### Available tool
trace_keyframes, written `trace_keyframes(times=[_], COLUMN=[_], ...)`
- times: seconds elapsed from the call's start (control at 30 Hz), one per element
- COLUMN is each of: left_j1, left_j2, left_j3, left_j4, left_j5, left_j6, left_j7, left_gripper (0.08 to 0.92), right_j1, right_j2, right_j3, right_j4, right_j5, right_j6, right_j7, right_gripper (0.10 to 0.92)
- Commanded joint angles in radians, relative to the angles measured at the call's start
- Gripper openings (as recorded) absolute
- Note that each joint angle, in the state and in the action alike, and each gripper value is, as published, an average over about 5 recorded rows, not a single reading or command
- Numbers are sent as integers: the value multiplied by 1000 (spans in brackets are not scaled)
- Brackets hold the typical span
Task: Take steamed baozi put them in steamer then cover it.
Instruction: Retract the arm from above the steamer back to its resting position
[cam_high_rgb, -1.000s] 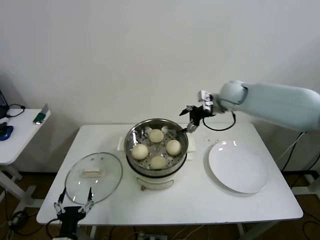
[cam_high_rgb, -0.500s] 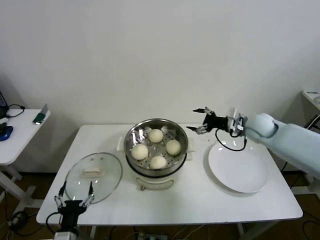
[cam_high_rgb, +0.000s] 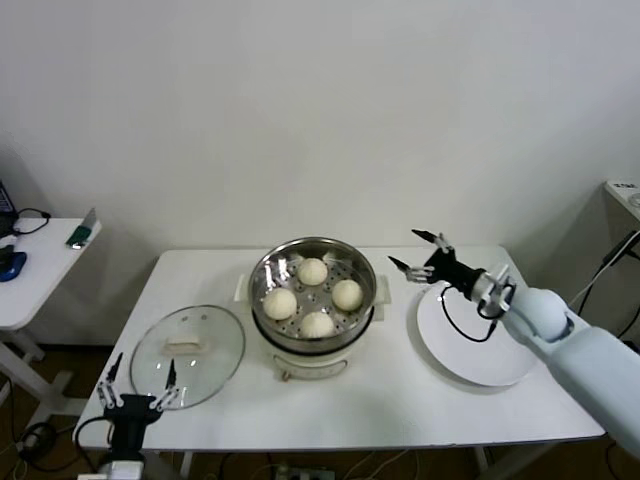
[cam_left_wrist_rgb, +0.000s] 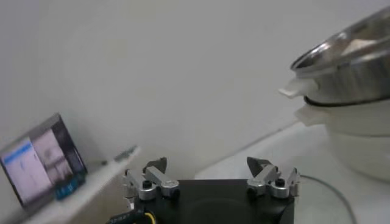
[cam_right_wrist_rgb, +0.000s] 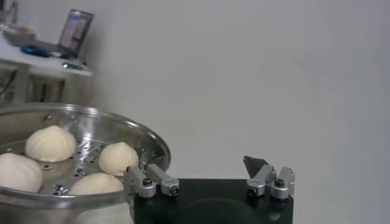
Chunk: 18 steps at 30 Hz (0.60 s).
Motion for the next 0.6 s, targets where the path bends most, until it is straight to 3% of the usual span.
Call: trace_keyframes(times=[0.03, 0.23, 0.4, 0.6], left_j1=[-21, -63, -126, -229], left_j2=[73, 123, 132, 119], left_j3=[-21, 12, 55, 86], left_j4=[18, 69, 144, 286], left_j5=[613, 915, 995, 1037], left_j6=[47, 64, 70, 54], left_j7=[-34, -28, -4, -37], left_gripper=[823, 823, 823, 823], right_j1=[-471, -545, -575, -586], right_j2=[170, 233, 262, 283], right_j3=[501, 526, 551, 563], right_j4=[67, 70, 73, 74], right_j5=[-104, -96, -116, -119], right_j6=[-15, -36, -54, -50], right_j7=[36, 131, 137, 130], right_gripper=[823, 823, 823, 823])
